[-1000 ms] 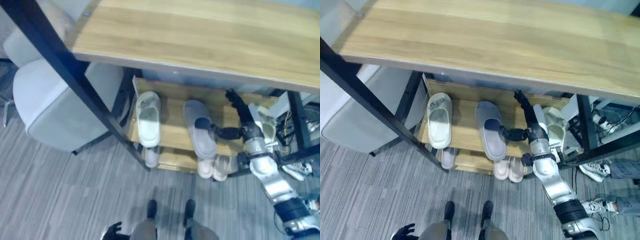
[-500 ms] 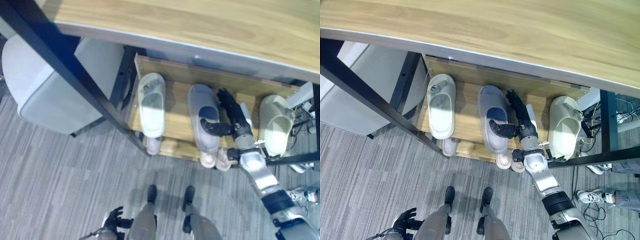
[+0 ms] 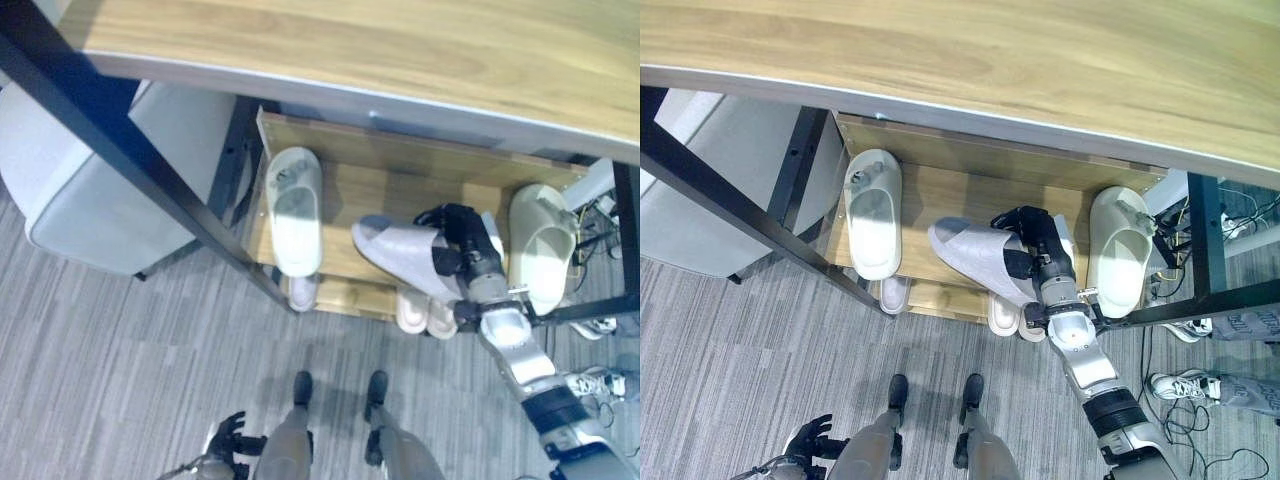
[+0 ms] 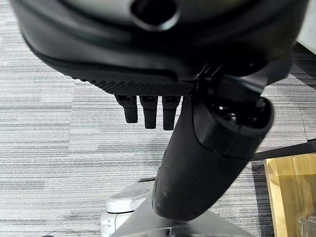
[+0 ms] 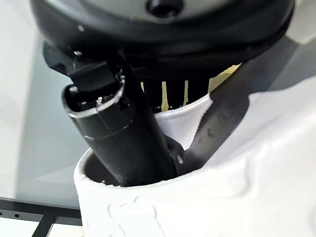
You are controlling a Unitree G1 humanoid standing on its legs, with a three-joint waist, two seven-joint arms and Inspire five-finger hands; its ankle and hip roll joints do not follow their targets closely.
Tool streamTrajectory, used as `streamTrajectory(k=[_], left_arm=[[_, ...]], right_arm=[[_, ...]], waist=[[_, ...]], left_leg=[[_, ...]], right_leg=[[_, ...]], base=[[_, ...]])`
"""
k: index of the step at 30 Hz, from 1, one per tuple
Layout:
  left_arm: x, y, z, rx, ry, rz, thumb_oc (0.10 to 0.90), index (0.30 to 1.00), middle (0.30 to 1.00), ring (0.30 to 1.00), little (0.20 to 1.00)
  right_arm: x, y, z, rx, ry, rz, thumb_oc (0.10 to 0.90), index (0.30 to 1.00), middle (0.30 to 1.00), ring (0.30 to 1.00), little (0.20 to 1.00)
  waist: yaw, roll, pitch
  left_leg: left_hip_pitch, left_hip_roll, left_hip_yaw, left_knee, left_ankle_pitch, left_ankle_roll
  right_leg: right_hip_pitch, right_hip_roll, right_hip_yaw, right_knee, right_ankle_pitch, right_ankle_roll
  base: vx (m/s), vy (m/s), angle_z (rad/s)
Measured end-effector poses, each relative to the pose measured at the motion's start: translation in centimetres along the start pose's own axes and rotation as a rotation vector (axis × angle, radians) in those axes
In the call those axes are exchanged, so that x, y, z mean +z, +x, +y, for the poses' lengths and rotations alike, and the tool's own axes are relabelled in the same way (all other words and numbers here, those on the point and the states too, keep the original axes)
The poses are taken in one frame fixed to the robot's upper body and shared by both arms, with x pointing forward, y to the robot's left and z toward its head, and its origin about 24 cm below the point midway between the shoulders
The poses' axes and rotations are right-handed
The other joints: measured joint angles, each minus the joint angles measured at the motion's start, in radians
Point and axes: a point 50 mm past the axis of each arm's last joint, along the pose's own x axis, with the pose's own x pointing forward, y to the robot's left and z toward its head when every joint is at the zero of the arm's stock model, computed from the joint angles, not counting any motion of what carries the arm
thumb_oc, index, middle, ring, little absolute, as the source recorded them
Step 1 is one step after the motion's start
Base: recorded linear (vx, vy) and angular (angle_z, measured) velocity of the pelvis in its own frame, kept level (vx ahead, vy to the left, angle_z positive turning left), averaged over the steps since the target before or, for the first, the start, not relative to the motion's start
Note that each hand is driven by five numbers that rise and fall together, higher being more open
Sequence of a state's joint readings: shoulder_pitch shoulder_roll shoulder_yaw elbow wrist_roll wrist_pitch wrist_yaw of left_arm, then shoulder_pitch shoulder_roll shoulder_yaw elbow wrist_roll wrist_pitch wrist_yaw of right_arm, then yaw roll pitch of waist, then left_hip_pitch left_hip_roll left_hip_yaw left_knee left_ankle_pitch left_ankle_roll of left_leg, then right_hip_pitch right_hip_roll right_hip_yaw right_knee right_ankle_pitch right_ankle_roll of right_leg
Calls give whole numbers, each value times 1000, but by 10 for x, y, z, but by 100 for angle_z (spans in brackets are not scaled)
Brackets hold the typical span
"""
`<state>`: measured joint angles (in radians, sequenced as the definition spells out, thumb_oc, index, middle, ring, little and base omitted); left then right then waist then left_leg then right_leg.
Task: Arrange the slippers neatly on the shoe rack.
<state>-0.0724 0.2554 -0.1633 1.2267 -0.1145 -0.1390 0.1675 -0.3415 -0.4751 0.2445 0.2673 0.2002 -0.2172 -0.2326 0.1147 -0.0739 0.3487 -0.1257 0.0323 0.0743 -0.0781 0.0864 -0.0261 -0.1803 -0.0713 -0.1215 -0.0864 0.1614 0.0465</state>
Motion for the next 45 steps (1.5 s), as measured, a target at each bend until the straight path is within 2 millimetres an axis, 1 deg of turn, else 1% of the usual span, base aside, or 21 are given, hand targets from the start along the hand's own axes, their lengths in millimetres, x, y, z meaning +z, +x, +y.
streamTrajectory(k=[3,6,8,10,13,14,15,16,17,18,19,20,22,24,25,26,28,32,36,40,45], left_arm=[[2,0,-1,-1,-3,-6,800,900,900,900,900],[2,0,-1,0,-6,-9,800,900,900,900,900],[1,0,-2,0,-9,-3,800,900,900,900,900],[-4,-1,-2,0,-7,12,800,900,900,900,900],[-9,-2,-1,2,1,27,800,900,900,900,900],[-9,-2,-1,0,2,30,800,900,900,900,900],[-11,-3,0,-1,-2,36,800,900,900,900,900],[-14,-3,-1,-5,0,42,800,900,900,900,900],[-15,-4,0,-3,-6,45,800,900,900,900,900],[-16,-4,0,-2,-11,44,800,900,900,900,900],[-18,-5,0,-9,-12,54,800,900,900,900,900],[-24,-7,-4,-25,-16,66,800,900,900,900,900],[-25,-8,-10,-40,-21,67,800,900,900,900,900],[-29,-9,-12,-45,-24,79,800,900,900,900,900],[-34,-11,-14,-54,-2,92,800,900,900,900,900],[-38,-13,-14,-59,2,102,800,900,900,900,900],[-40,-14,-15,-68,1,107,800,900,900,900,900],[-51,-18,-15,-72,-5,137,800,900,900,900,900],[-54,-19,-16,-76,-10,133,800,900,900,900,900],[-55,-20,-16,-77,-11,134,800,900,900,900,900],[-55,-20,-16,-73,-17,137,800,900,900,900,900]], right_arm=[[0,-6,2,-2,15,-2,400,300,300,300,300],[5,-27,4,8,46,-24,400,300,300,300,300],[10,-39,5,30,69,-41,400,300,300,300,300],[12,-48,8,61,91,-49,400,300,300,300,300],[11,-71,12,130,165,-32,400,300,300,300,300],[6,-82,13,159,203,1,400,300,300,300,300],[4,-85,14,178,221,12,400,300,300,300,300],[-2,-95,15,209,230,51,400,300,300,300,300],[-6,-101,16,225,230,76,400,300,300,300,300],[-14,-109,17,244,246,121,400,300,300,300,300],[-23,-118,18,248,265,171,400,300,300,300,300],[-42,-138,17,247,271,289,400,300,300,300,300],[-58,-157,14,247,264,398,400,300,300,300,300],[-61,-160,13,245,276,417,400,300,300,300,300],[-66,-168,13,245,295,455,400,300,300,300,300],[-66,-170,14,254,297,459,400,300,300,300,300],[-67,-171,15,256,301,466,400,300,300,300,300],[-71,-175,22,285,315,489,400,300,300,300,300],[-75,-180,23,291,315,519,400,300,300,300,300],[-89,-186,23,271,311,584,400,300,300,300,300],[-89,-181,24,272,307,581,400,300,300,300,300]], waist=[[-5,8,-1],[-8,11,-1],[-27,13,0],[-35,14,-1],[-71,15,-6],[-83,15,-9],[-83,16,-13],[-96,17,-23],[-99,17,-29],[-111,16,-38],[-114,18,-53],[-126,23,-88],[-149,28,-122],[-142,30,-129],[-145,33,-165],[-147,34,-180],[-152,34,-193],[-153,34,-235],[-143,37,-243],[-135,40,-242],[-136,55,-235]], left_leg=[[5,0,5,0,-1,1],[9,0,8,-1,-1,1],[24,0,26,-1,-1,1],[47,1,30,-1,-8,1],[85,2,44,-2,-21,3],[98,1,56,-1,-23,4],[105,1,58,-1,-25,5],[116,1,68,-1,-30,5],[121,1,72,-1,-30,6],[134,0,81,-1,-31,5],[143,1,89,-1,-35,5],[168,1,91,-1,-43,7],[187,0,103,-2,-50,10],[201,1,117,-2,-53,11],[209,2,134,-2,-64,10],[211,3,145,-2,-66,11],[212,2,146,-2,-66,11],[207,2,139,-6,-70,19],[206,0,129,-2,-65,14],[207,0,98,-2,-62,13],[199,1,71,3,-57,12]], right_leg=[[0,0,6,0,4,0],[1,1,9,0,5,-1],[10,3,25,0,8,-1],[27,5,33,0,8,-1],[59,0,44,0,-6,10],[68,0,55,0,-8,11],[72,0,57,0,-9,10],[78,0,68,0,-9,11],[81,0,71,0,-9,11],[89,2,83,0,-9,11],[94,2,89,0,-9,11],[117,7,91,0,-10,9],[130,5,103,-1,-18,19],[139,4,112,-1,-21,19],[138,6,131,-6,-25,15],[137,4,134,-8,-26,15],[137,4,133,-8,-25,16],[134,1,130,-8,-25,16],[140,-2,114,-7,-25,16],[155,-4,88,0,-28,22],[153,-7,61,19,-41,23]], base=[[-10,-11,-13],[-2,-8,-5],[2,4,-12],[19,8,-17],[28,12,-13],[25,13,-20],[-3,4,-25],[11,13,-19],[11,10,-25],[24,14,-22],[8,4,-22],[21,20,-13],[7,14,-15],[-11,1,-25],[-37,-7,-34],[-37,-7,-35],[-18,-5,-7],[7,-5,5],[33,-2,8],[-18,-11,23],[-17,-19,15]])
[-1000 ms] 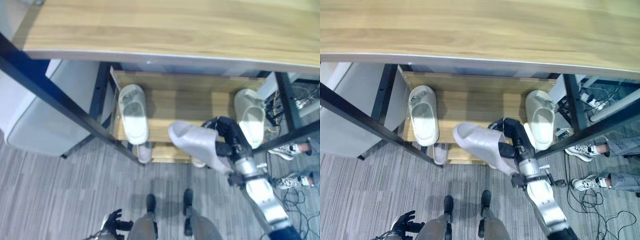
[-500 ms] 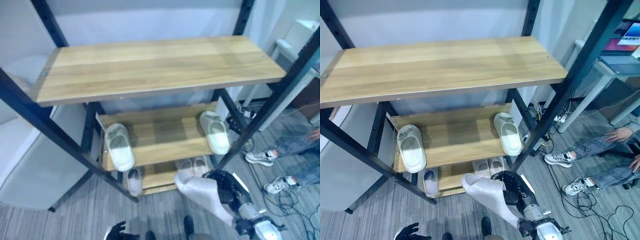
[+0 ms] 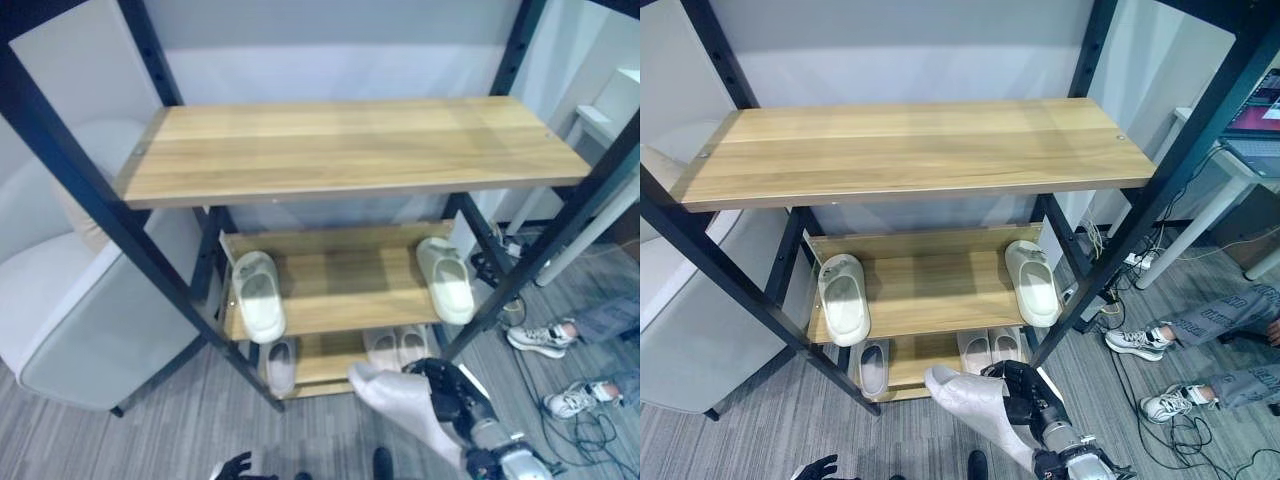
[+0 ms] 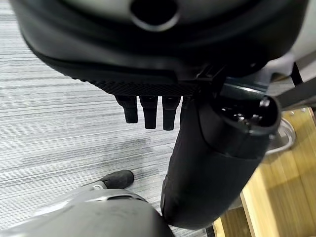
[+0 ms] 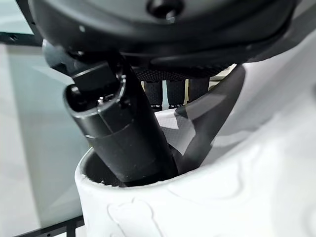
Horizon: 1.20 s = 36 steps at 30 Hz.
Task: Arrange the slippers neatly on the shoe rack.
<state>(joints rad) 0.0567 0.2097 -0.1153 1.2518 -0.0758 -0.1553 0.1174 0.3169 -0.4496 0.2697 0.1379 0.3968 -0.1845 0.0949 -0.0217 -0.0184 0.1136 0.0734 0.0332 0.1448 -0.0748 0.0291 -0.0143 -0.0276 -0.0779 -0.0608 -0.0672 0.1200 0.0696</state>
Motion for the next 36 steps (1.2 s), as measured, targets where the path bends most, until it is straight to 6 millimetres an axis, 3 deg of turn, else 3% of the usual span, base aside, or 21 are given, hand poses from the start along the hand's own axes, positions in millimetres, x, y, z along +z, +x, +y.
streamTrajectory(k=[3,4,6,8,9,11,12,13,14,15,16,18,21,22,23,27,28,31,32,33,36], left_arm=[[-4,0,1,3,-2,15,800,900,900,900,900],[-21,-4,6,27,-27,83,800,900,900,900,900],[-6,-2,4,22,-163,21,800,900,900,900,900],[22,1,1,-3,-276,-108,800,900,900,900,900],[46,4,3,-22,-299,-188,800,900,900,900,900],[93,5,-3,-57,-361,-323,800,900,900,900,900],[106,3,-4,-71,-380,-365,800,900,900,900,900],[136,-3,-15,-125,-378,-466,800,900,900,900,900],[146,-8,-19,-150,-384,-510,800,900,900,900,900],[155,-14,-21,-174,-394,-563,800,900,900,900,900],[170,-22,-22,-204,-400,-643,800,900,900,900,900],[188,-32,-22,-226,-398,-732,800,900,900,900,900],[197,-39,-18,-229,-421,-782,800,900,900,900,900],[197,-38,-17,-213,-446,-774,800,900,900,900,900],[199,-40,-12,-201,-461,-789,800,900,900,900,900],[211,-51,5,-143,-451,-876,800,900,900,900,900],[218,-62,8,-152,-477,-951,800,900,900,900,900],[230,-69,8,-146,-525,-994,800,900,900,900,900],[229,-71,11,-134,-535,-996,800,900,900,900,900],[225,-72,16,-108,-529,-996,800,900,900,900,900],[221,-71,26,-59,-477,-990,800,900,900,900,900]], right_arm=[[3,3,0,2,-3,-13,400,300,300,300,300],[3,3,2,3,6,-15,400,300,300,300,300],[-2,3,-3,-56,182,-43,400,300,300,300,300],[12,22,-10,-145,299,-142,400,300,300,300,300],[29,35,-17,-178,318,-202,400,300,300,300,300],[56,47,-32,-222,282,-279,400,300,300,300,300],[67,53,-33,-216,242,-299,400,300,300,300,300],[88,59,-43,-214,105,-329,400,300,300,300,300],[92,60,-44,-212,60,-330,400,300,300,300,300],[94,59,-44,-206,21,-329,400,300,300,300,300],[100,62,-40,-173,-24,-335,400,300,300,300,300],[116,71,-30,-130,-96,-369,400,300,300,300,300],[149,73,-15,-94,-146,-494,400,300,300,300,300],[176,76,-4,-72,-169,-598,400,300,300,300,300],[187,75,0,-71,-182,-644,400,300,300,300,300],[226,77,6,-124,-230,-787,400,300,300,300,300],[245,77,5,-169,-222,-847,400,300,300,300,300],[265,80,2,-249,-195,-901,400,300,300,300,300],[268,82,3,-264,-197,-899,400,300,300,300,300],[275,84,2,-289,-208,-910,400,300,300,300,300],[320,84,10,-321,-272,-1017,400,300,300,300,300]], waist=[[1,8,2],[2,3,17],[3,2,44],[5,7,84],[5,2,155],[4,25,282],[9,33,322],[33,69,406],[40,83,420],[42,86,424],[66,86,433],[87,85,434],[103,85,435],[117,86,435],[119,90,433],[162,93,433],[167,96,434],[199,110,433],[187,117,429],[191,116,423],[185,122,424]], left_leg=[[1,1,-8,-5,4,1],[6,1,-16,-5,1,-1],[-45,2,-14,40,-11,-5],[-171,-5,14,128,-25,3],[-230,-13,26,175,-27,8],[-331,-17,40,283,-54,24],[-362,-14,51,330,-69,29],[-401,21,79,409,-98,44],[-440,35,74,463,-119,45],[-489,39,60,533,-147,47],[-552,46,37,631,-181,38],[-653,64,-9,762,-235,24],[-782,71,-49,930,-285,23],[-861,73,-68,1005,-305,9],[-916,70,-86,1068,-316,17],[-1104,65,-126,1299,-378,16],[-1188,65,-137,1414,-413,13],[-1292,60,-155,1518,-429,9],[-1310,51,-169,1554,-450,44],[-1349,43,-177,1630,-475,24],[-1471,25,-187,1797,-512,27]], right_leg=[[5,-1,-7,-3,-1,-1],[21,-1,-21,-18,-2,-3],[-37,-4,1,28,-19,-3],[-192,-17,34,139,-35,6],[-248,-25,51,182,-28,8],[-333,-33,75,237,-14,13],[-359,-38,76,252,-12,16],[-395,-79,-25,316,-65,2],[-430,-96,-41,401,-99,-6],[-460,-122,-45,512,-143,-21],[-516,-125,-55,610,-188,-5],[-600,-127,-66,742,-257,-27],[-722,-129,-60,915,-323,-51],[-795,-132,-60,998,-349,-52],[-841,-136,-59,1065,-375,-62],[-1020,-142,-40,1305,-454,-86],[-1103,-155,-22,1419,-492,-91],[-1198,-158,-15,1523,-506,-83],[-1201,-145,-6,1578,-544,-102],[-1234,-140,26,1649,-586,-81],[-1363,-134,69,1816,-619,-75]], base=[[23,-10,9],[-67,49,7],[-166,93,-7],[-136,59,-33],[-173,73,-27],[-144,69,-20],[-212,0,-53],[-150,-35,-49],[-208,-53,-23],[-135,-38,18],[-135,-38,37],[-41,-13,34],[-49,-12,23],[-75,-20,30],[-68,-3,41],[-64,-27,21],[-19,-12,19],[-25,-4,6],[9,46,3],[12,69,3],[59,54,1]])
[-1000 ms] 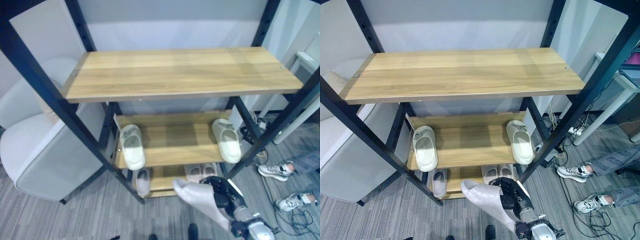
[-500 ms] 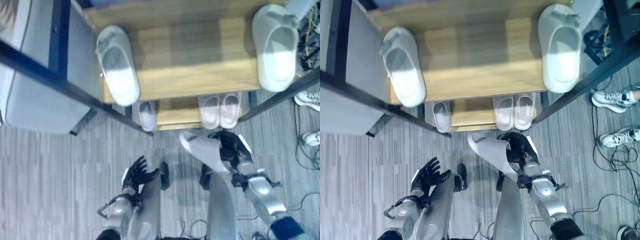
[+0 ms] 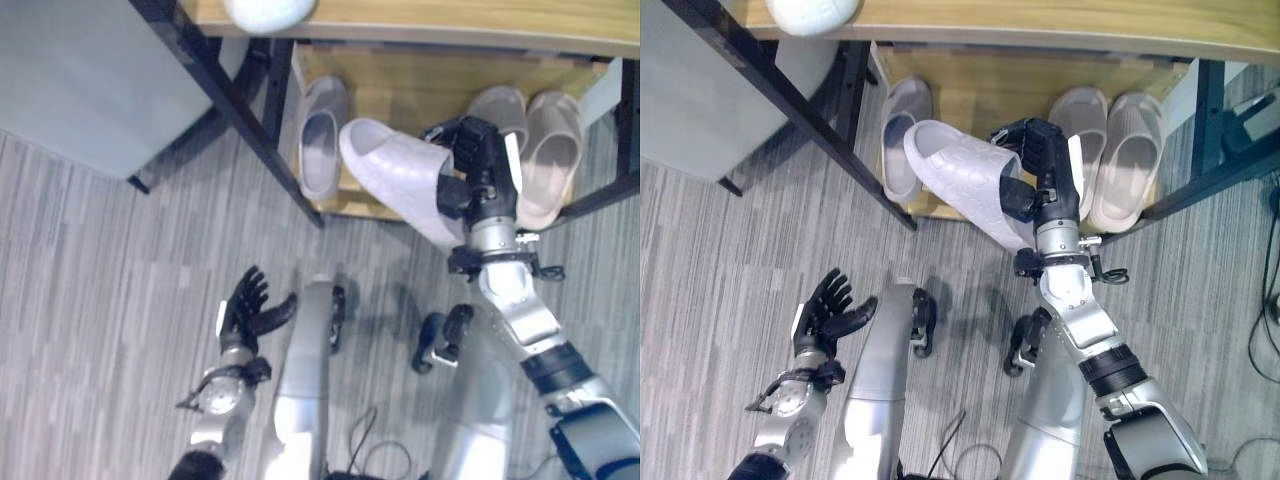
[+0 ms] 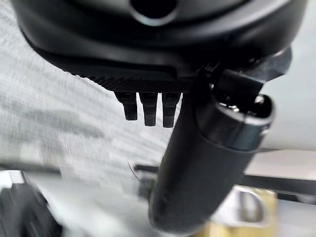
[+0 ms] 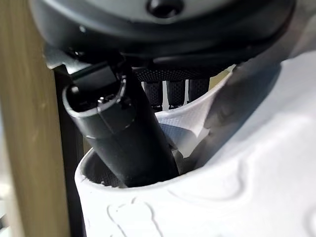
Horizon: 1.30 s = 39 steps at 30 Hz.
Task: Arrange the slippers neatly on the shoe rack.
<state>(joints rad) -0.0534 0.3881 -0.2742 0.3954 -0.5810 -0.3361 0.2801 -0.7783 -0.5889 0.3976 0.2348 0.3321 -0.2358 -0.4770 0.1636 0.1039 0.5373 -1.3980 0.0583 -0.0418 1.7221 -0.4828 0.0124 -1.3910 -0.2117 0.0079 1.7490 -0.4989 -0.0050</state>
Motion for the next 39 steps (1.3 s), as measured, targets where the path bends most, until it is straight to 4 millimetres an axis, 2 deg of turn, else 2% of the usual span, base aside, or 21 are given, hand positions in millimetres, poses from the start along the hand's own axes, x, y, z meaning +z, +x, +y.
streamTrajectory(k=[1,3,4,5,7,8,9,11,14,18,21,24,28,34,37,39], left_arm=[[-5,4,4,28,44,26,800,900,900,900,900],[-18,5,9,59,82,85,800,900,900,900,900],[-23,6,10,65,101,105,800,900,900,900,900],[-28,2,13,86,108,131,800,900,900,900,900],[-31,-1,10,83,101,140,800,900,900,900,900],[-30,-5,9,77,101,131,800,900,900,900,900],[-28,-11,11,76,98,108,800,900,900,900,900],[-32,-18,16,68,125,119,800,900,900,900,900],[-40,-25,22,84,140,150,800,900,900,900,900],[-38,-22,21,83,140,143,800,900,900,900,900],[-37,-22,21,83,140,140,800,900,900,900,900],[-38,-22,21,82,141,142,800,900,900,900,900],[-39,-18,20,80,152,149,800,900,900,900,900],[-39,-18,20,79,154,152,800,900,900,900,900],[-39,-18,20,79,154,151,800,900,900,900,900],[-40,-19,21,81,155,156,800,900,900,900,900]], right_arm=[[26,23,3,-62,29,-95,400,300,300,300,300],[35,30,12,-86,63,-121,400,300,300,300,300],[37,31,12,-87,63,-126,400,300,300,300,300],[46,36,18,-72,42,-165,400,300,300,300,300],[52,43,19,-75,23,-189,400,300,300,300,300],[42,48,12,-99,-22,-151,400,300,300,300,300],[32,51,2,-143,-56,-105,400,300,300,300,300],[24,54,-5,-182,-83,-71,400,300,300,300,300],[23,54,-15,-251,-86,-65,400,300,300,300,300],[22,57,-31,-353,-30,-50,400,300,300,300,300],[13,59,-38,-392,12,10,400,300,300,300,300],[12,59,-38,-389,28,20,400,300,300,300,300],[-1,59,-23,-312,-14,79,400,300,300,300,300],[-6,55,0,-236,10,104,400,300,300,300,300],[-26,49,5,-250,-8,197,400,300,300,300,300],[-31,48,6,-255,-18,222,400,300,300,300,300]], waist=[[1,12,2],[-2,14,4],[-3,15,6],[5,11,4],[21,11,5],[30,10,5],[43,9,6],[60,8,6],[49,7,7],[44,6,7],[56,6,7],[55,6,7],[54,-2,8],[51,-10,9],[49,-11,9],[46,-11,9]], left_leg=[[-104,-9,-14,102,-10,-5],[-158,-29,-24,195,-23,-19],[-161,-29,-27,227,-42,-20],[-204,-32,-32,295,-56,-23],[-237,-34,-25,331,-62,-19],[-230,-47,-16,356,-69,-7],[-225,-48,-14,400,-100,-12],[-223,-45,-18,454,-137,-5],[-224,-41,-21,501,-177,0],[-208,-34,-16,510,-205,17],[-186,-26,-13,510,-222,26],[-186,-25,-13,510,-226,26],[-186,-23,-15,515,-230,24],[-186,-23,-13,519,-235,31],[-183,-22,-14,529,-240,32],[-183,-21,-13,531,-242,31]], right_leg=[[-100,-6,14,102,-14,7],[-142,-9,27,206,-43,11],[-147,-7,37,235,-60,0],[-184,-5,51,304,-87,19],[-218,-7,68,343,-96,23],[-208,-9,87,377,-116,25],[-202,-8,104,420,-149,31],[-203,-2,111,460,-167,37],[-193,6,118,493,-200,57],[-172,5,120,492,-221,64],[-151,8,121,485,-232,69],[-151,9,121,484,-232,69],[-151,13,120,485,-233,68],[-147,13,120,485,-236,68],[-141,15,122,493,-242,65],[-142,18,125,495,-243,65]], base=[[120,49,6],[87,39,18],[75,52,23],[65,31,14],[62,41,15],[67,112,22],[79,136,8],[59,103,-18],[42,83,-7],[27,75,-1],[11,38,-6],[2,27,-2],[10,44,-2],[0,0,0],[0,1,1],[0,0,0]])
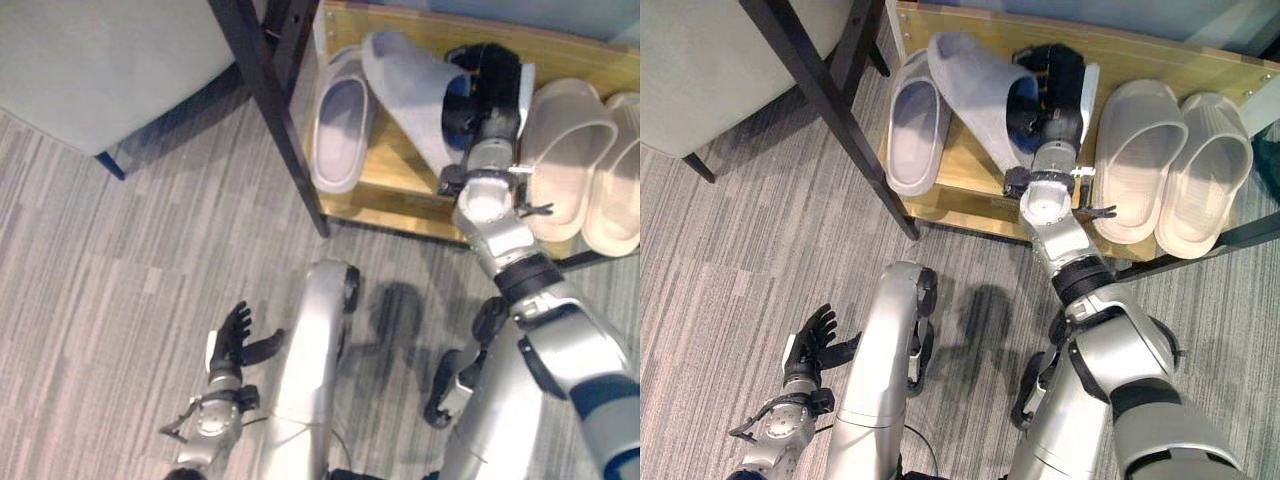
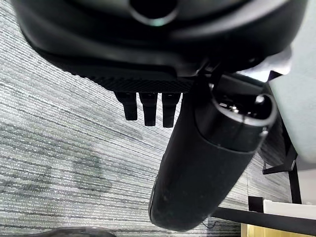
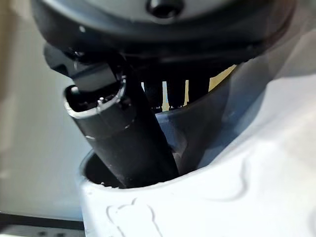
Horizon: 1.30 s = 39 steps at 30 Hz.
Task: Arrange the slippers neatly on the shoe rack.
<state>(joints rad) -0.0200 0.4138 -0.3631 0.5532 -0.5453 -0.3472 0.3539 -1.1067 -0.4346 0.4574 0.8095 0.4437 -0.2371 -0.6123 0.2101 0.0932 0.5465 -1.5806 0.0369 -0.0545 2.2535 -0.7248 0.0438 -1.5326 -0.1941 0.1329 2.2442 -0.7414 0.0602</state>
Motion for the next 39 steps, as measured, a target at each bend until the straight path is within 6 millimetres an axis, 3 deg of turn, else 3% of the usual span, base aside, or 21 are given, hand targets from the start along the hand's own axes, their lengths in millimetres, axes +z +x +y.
streamTrajectory(k=[14,15,16,17,26,35,39], left_arm=[[-13,-3,2,-9,39,51,800,900,900,900,900],[-16,-4,2,-5,41,60,800,900,900,900,900],[-17,-4,3,-3,43,66,800,900,900,900,900],[-18,-4,4,1,46,71,800,900,900,900,900],[-18,-3,2,-15,53,79,800,900,900,900,900],[-31,-6,7,-31,5,167,800,900,900,900,900],[-32,-6,8,-54,-27,197,800,900,900,900,900]], right_arm=[[-4,0,-4,-51,-70,-4,400,300,300,300,300],[-4,0,-4,-53,-73,-7,436,354,354,354,354],[-4,0,-4,-52,-86,-15,436,354,354,354,354],[-3,0,-4,-51,-96,-21,800,900,900,900,900],[-4,-2,2,-30,-84,-9,800,900,900,900,900],[7,4,6,33,-90,-25,800,900,900,900,900],[7,6,4,87,-131,-12,800,900,900,900,900]], waist=[[-15,0,0],[-16,0,0],[-16,0,0],[-16,0,0],[-17,0,0],[-21,-9,2],[-29,-28,3]], left_leg=[[15,13,7,11,-20,0],[17,13,7,11,-20,-1],[17,13,6,11,-21,-2],[17,13,6,11,-21,-2],[17,14,6,18,-23,-2],[16,30,6,31,-42,1],[16,31,10,31,-45,3]], right_leg=[[-2,7,11,17,-14,1],[-1,7,11,17,-14,1],[0,7,11,17,-14,1],[-1,7,11,18,-14,1],[-1,9,13,23,-14,1],[-12,26,14,26,-14,1],[-16,27,19,26,-14,1]], base=[[2,1,-2],[0,0,0],[0,0,0],[0,0,0],[0,0,0],[-3,6,-6],[0,0,0]])
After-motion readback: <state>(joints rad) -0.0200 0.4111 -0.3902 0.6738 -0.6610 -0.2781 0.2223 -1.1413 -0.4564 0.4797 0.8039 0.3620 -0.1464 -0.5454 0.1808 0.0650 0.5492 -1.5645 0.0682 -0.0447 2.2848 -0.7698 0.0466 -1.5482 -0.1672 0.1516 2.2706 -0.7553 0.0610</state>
